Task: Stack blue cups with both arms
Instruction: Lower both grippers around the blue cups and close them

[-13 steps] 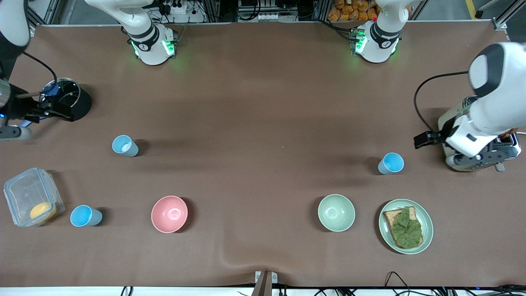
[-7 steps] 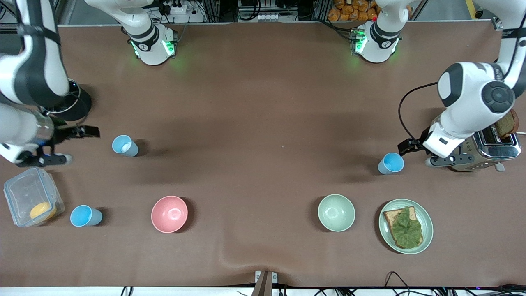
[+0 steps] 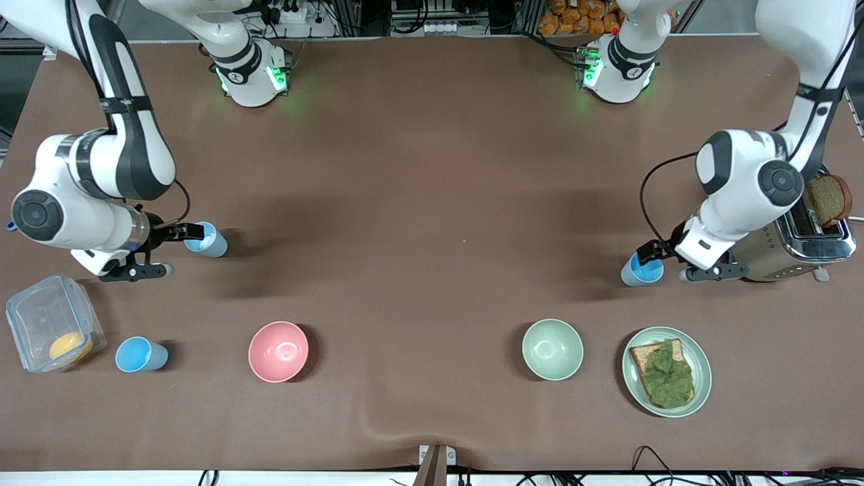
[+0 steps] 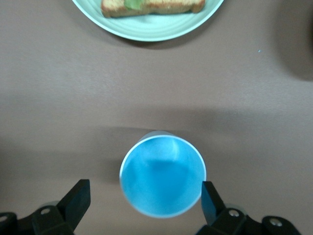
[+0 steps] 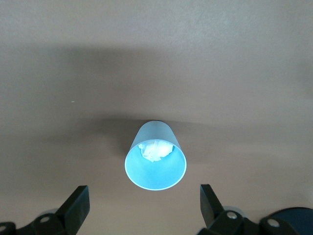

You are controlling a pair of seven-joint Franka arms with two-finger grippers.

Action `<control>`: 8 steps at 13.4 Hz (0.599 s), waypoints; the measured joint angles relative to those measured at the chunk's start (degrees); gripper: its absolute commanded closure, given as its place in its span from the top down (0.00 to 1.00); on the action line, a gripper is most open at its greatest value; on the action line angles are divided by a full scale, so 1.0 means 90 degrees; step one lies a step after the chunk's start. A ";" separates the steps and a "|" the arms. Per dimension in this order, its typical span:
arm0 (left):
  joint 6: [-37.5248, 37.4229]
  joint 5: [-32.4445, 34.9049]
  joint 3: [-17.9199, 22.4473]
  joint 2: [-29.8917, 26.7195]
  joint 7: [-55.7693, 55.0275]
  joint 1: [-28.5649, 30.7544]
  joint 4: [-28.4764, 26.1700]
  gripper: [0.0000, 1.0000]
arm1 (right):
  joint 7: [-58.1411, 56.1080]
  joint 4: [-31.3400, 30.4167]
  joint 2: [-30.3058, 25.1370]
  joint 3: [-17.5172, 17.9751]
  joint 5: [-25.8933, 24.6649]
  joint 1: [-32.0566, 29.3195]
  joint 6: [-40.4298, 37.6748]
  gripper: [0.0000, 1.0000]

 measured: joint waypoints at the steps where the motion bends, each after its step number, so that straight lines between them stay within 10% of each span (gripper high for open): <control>1: 0.0063 0.0105 0.0001 0.0113 0.0009 0.0006 0.0002 1.00 | 0.0000 -0.0102 0.0004 0.0006 0.0001 0.0029 0.0051 1.00; 6: 0.0081 0.0320 0.0003 0.0227 0.0023 0.0089 0.0026 1.00 | 0.0095 -0.0310 0.0298 0.0017 0.0002 0.0236 0.0303 1.00; 8: 0.0081 0.0323 0.0003 0.0233 0.0031 0.0112 0.0027 0.85 | 0.0101 -0.0321 0.0512 0.0018 0.0019 0.0262 0.0398 1.00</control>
